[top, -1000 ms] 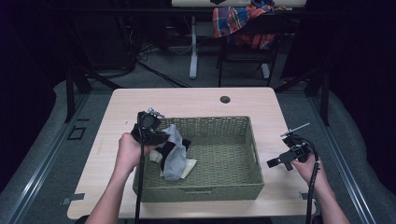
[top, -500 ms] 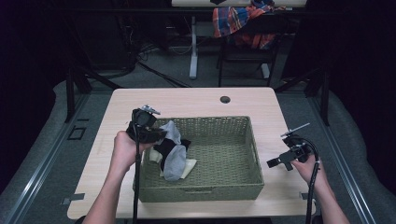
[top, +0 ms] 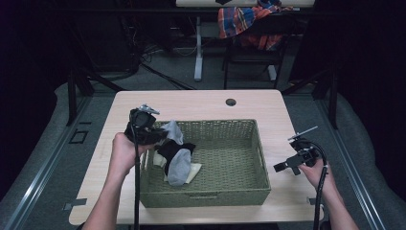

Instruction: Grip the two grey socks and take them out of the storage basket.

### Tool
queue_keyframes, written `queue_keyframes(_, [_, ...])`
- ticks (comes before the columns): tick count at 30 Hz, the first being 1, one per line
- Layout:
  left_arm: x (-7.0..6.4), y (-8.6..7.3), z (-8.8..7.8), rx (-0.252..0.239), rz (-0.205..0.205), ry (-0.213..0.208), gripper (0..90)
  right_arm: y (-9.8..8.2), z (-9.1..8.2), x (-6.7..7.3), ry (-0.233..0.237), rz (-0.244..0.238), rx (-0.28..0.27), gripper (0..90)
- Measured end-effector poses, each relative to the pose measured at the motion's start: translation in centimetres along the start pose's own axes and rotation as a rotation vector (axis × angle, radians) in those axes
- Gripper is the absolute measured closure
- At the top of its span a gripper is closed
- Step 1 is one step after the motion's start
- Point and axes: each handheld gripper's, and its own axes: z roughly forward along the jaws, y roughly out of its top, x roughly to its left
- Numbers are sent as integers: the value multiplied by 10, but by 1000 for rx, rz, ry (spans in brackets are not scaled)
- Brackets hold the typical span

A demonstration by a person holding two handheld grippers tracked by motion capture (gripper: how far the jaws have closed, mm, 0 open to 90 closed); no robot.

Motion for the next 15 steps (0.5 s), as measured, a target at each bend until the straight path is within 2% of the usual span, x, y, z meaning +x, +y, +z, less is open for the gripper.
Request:
queue_keyframes(4, [3, 0, -4, -9, -6, 4, 818, 0, 0, 0, 0, 0, 0, 55])
queue_keyframes(5, [4, 0, -6, -11, -8, 4, 818, 1, -1, -2, 4, -22, 26, 55])
queue_keyframes(7, [6, 0, -9, -18, -14, 8, 818, 1, -1, -2, 4, -26, 29, 55])
queue_keyframes(12, [12, -1, -17, -36, -26, 18, 818, 1, -1, -2, -2, -26, 32, 55])
queue_keyframes(13, [13, -2, -18, -42, -27, 26, 818, 0, 0, -1, 3, -7, 10, 55])
queue_keyframes(15, [15, -2, -21, -47, -34, 31, 818, 1, -1, -2, -3, -24, 30, 55])
